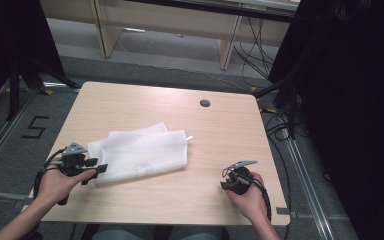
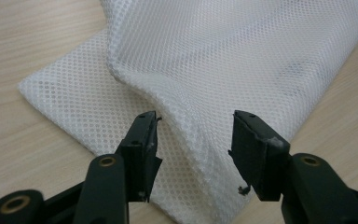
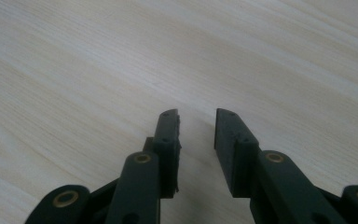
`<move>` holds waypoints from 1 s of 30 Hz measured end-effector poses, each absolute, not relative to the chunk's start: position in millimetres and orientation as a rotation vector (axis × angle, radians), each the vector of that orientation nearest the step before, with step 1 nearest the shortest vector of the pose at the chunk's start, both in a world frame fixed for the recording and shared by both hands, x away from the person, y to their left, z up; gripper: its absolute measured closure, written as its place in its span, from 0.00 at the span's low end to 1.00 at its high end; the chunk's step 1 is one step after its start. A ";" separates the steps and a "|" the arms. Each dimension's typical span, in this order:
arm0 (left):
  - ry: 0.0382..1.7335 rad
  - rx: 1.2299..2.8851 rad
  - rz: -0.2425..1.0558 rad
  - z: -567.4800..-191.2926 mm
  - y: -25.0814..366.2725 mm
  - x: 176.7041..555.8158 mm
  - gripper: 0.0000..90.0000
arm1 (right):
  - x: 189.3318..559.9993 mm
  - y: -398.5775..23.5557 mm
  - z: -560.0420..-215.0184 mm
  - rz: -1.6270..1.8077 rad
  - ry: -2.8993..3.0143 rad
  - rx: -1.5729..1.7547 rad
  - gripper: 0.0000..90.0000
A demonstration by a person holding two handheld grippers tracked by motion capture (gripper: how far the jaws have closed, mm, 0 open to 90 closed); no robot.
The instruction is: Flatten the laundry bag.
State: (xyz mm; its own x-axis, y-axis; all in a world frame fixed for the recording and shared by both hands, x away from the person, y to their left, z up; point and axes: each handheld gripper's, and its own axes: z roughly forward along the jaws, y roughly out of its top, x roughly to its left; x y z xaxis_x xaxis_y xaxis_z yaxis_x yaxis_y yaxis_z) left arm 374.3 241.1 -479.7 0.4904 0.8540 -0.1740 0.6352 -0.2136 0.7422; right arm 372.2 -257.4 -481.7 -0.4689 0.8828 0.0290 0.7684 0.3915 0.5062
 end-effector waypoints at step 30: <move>1.208 2.101 0.392 -474.0 233.0 391.4 0.48 | 459.9 -153.7 -452.4 0.884 2.422 1.346 0.65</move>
